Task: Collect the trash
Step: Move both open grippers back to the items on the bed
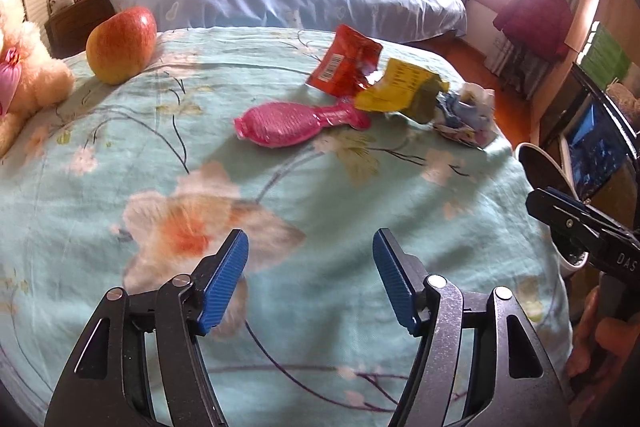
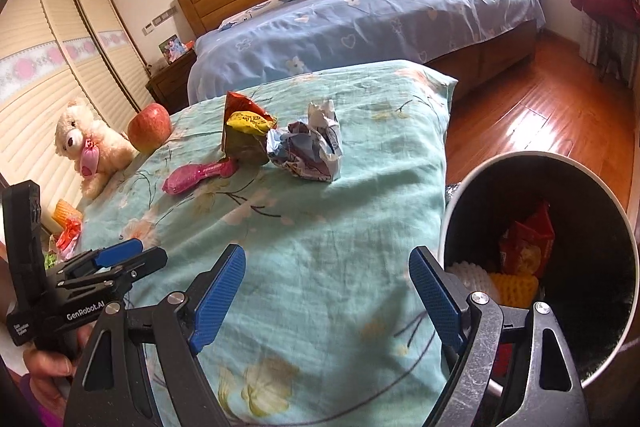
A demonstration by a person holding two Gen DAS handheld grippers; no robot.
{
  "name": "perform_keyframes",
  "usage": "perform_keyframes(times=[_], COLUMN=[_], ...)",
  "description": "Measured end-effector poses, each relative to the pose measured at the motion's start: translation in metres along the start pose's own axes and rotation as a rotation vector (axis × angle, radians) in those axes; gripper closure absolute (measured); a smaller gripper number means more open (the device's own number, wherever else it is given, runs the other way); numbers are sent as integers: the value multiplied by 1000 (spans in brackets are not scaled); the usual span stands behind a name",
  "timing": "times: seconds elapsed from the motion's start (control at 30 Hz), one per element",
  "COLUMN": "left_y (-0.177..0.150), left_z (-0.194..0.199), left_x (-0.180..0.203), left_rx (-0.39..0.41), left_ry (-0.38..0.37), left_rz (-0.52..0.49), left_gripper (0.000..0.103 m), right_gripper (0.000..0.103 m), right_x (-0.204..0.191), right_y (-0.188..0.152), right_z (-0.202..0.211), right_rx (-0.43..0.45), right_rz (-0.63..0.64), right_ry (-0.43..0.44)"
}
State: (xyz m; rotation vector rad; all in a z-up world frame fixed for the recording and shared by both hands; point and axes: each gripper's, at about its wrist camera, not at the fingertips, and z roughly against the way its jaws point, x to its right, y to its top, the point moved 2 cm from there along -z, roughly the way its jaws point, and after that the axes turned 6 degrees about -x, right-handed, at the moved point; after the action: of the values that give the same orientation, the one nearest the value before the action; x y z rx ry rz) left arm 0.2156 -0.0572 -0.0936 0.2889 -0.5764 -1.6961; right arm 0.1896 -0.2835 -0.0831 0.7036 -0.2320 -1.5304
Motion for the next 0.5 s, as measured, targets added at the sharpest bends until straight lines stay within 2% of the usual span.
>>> perform_keyframes(times=[0.43,0.5], left_y=[53,59], left_z=[-23,-31], left_x=[-25,-28], left_rx=[6,-6], left_ry=[50,61], left_rz=[-102,-128], left_gripper=[16,16], right_gripper=[18,18], right_x=[-9,-10], right_y=[33,39], right_z=[-29,-36], right_rx=[-11,-15], right_rz=[38,40], right_ry=[3,2])
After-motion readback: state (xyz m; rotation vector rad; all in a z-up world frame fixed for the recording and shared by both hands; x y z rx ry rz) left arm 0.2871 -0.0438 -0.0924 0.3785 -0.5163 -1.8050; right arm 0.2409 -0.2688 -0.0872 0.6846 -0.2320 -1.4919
